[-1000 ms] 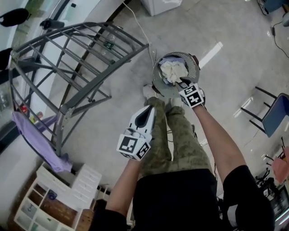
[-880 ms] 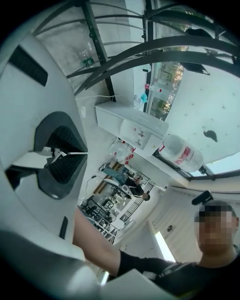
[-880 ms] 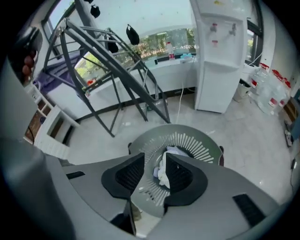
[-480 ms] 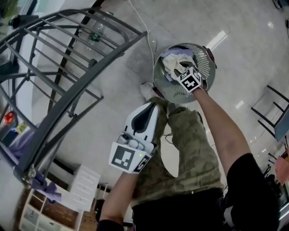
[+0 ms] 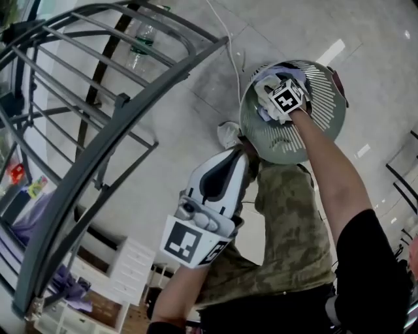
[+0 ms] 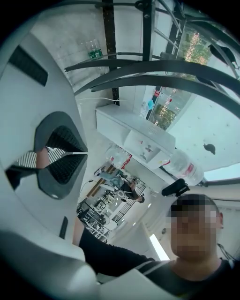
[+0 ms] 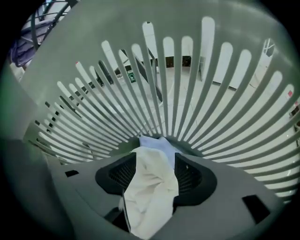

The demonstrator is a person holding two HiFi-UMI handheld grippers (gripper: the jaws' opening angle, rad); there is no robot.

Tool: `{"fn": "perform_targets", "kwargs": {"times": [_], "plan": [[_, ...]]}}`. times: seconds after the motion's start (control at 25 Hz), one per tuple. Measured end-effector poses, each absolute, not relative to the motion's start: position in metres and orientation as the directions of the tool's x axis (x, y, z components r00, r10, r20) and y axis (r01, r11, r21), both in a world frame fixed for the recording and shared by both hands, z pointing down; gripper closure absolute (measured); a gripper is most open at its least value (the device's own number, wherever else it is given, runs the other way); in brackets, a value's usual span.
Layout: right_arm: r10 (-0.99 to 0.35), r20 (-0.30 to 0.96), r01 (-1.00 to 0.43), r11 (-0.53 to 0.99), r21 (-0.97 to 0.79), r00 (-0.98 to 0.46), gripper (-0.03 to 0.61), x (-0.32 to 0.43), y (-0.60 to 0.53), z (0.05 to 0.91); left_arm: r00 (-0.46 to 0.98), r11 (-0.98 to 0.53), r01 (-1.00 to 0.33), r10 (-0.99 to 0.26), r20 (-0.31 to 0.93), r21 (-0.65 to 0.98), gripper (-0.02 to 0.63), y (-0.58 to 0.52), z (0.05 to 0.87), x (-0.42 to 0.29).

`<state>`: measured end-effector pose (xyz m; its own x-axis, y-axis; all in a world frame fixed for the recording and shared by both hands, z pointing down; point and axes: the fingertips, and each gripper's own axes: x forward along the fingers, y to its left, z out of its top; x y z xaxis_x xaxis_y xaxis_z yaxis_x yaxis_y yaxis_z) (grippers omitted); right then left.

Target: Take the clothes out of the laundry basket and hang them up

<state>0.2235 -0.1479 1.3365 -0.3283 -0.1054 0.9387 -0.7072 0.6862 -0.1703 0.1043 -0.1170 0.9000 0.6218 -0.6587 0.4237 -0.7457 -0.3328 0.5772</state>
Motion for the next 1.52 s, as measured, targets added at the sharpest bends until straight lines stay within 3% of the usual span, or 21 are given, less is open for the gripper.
{"fn": "perform_targets", "kwargs": {"times": [0.32,0.4,0.56,1.24,1.52], "plan": [[0.003,0.948,-0.708,0.664,-0.24,-0.318,0.347,0.222,-0.136,1.374,0.635,-0.383,-0.754,-0.633,0.443,0.534,0.6,-0.121,0.918,0.095],[-0.001,0.955,-0.69,0.692,-0.212,-0.295,0.548,0.226,-0.133,1.364,0.632,-0.376,-0.756,-0.63,0.451,0.536,0.6,-0.121,0.916,0.094],[0.01,0.956,-0.648,0.733,-0.207,-0.294,0.572,0.232,-0.109,1.317,0.635,-0.377,-0.759,-0.608,0.477,0.531,0.6,-0.114,0.891,0.091],[-0.105,0.861,-0.532,0.821,-0.208,-0.498,0.575,0.274,-0.087,0.931,0.624,-0.31,-0.76,-0.592,0.509,0.571,0.6,-0.074,0.705,0.104],[-0.233,0.765,-0.558,0.807,-0.193,-0.6,0.575,0.288,-0.096,0.74,0.593,-0.303,-0.784,-0.623,0.511,0.541,0.599,-0.068,0.643,0.1]]}}
